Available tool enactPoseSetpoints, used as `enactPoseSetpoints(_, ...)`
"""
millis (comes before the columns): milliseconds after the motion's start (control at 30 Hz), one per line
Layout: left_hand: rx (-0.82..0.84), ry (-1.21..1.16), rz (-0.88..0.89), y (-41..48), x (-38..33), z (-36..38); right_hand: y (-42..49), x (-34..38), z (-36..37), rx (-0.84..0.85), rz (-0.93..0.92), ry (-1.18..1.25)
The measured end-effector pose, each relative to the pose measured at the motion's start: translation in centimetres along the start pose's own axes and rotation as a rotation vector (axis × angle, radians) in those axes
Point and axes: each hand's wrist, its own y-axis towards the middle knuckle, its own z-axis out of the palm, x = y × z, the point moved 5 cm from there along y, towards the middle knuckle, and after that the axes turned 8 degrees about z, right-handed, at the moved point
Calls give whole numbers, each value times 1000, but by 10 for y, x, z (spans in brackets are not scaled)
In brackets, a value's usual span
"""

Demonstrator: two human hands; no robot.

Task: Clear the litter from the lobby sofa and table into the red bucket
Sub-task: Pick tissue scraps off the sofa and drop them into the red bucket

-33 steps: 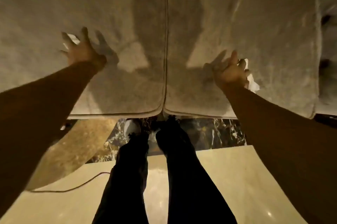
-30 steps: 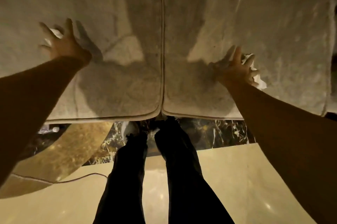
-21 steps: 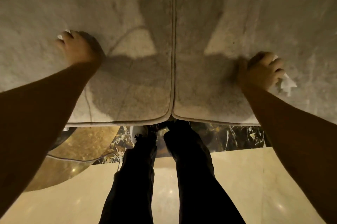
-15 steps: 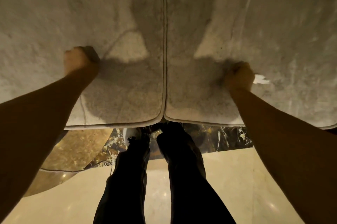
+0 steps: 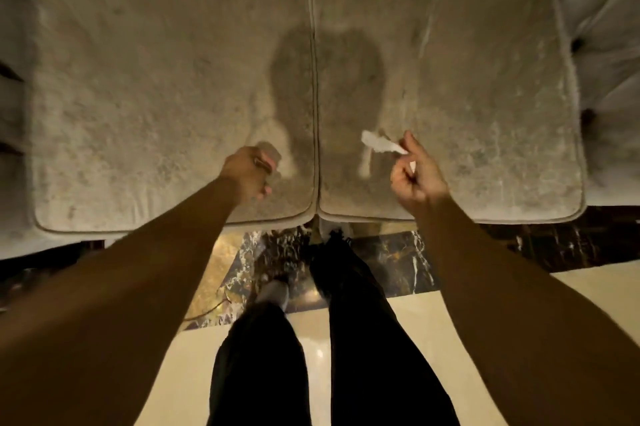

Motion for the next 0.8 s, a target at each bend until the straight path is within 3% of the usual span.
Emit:
enactPoseSetpoints(100,45,-175,62,-59,-41,14,-71,-33,3,17,64,-154)
enactPoseSetpoints(233,168,-355,203,-156,-106,46,-171,-66,-1,96,15,-287)
enactPoseSetpoints(433,446,-33,313,-293,-148,116,-297,-104,-52,94,-78,-47)
enactPoseSetpoints(600,402,32,467,-357,-225,166,-391,-55,-112,67,-205,195)
enactPoseSetpoints(667,407,69,489,-392,-262,214,-434,-20,-149,143,-281,252)
enactPoseSetpoints(800,420,-40,472,-443,-322,313,-500,31,-217,70,-408,326)
